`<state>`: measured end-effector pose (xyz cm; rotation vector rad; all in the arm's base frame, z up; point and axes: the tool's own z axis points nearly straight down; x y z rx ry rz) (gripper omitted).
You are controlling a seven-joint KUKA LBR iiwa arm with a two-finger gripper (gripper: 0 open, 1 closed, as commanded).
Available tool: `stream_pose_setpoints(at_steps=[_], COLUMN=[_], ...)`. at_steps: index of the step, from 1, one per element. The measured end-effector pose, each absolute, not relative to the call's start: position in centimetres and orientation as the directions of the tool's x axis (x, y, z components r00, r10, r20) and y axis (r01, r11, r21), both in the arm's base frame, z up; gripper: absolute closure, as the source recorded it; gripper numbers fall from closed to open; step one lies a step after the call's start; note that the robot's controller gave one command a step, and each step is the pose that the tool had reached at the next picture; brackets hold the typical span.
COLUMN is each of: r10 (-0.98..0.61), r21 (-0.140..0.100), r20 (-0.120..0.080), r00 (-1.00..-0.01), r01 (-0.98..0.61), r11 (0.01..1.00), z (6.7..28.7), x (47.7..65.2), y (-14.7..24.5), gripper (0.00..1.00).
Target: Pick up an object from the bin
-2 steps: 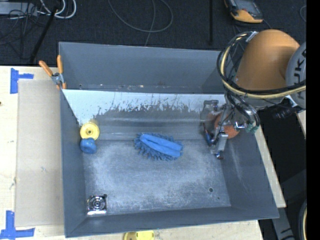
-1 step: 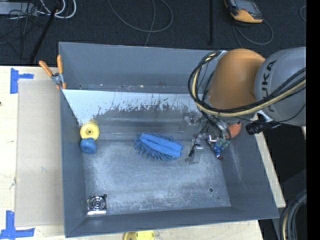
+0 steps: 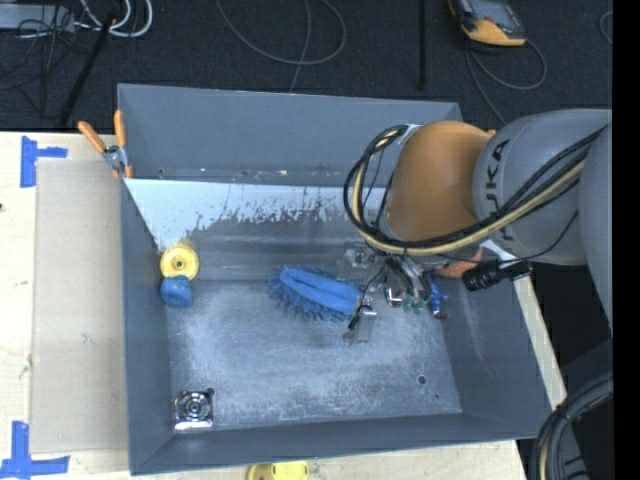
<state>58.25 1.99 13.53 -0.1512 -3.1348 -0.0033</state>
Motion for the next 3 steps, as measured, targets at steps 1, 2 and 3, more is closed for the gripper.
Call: stream_pose_setpoints(at_steps=[1,2,3], r10=[0.127,0.126,0.127], r21=[0.0,0.0,0.0], r20=[-0.001,-0.001,-0.001], r00=[-0.992,-0.992,-0.992], r01=[0.127,0.126,0.127], r11=[0.992,0.992,0.992], z=[7.4,7.4,21.1], x=[59.7,59.7,57.1], y=[2.6,2.6,1.7], gripper=[1.0,1.0,1.0])
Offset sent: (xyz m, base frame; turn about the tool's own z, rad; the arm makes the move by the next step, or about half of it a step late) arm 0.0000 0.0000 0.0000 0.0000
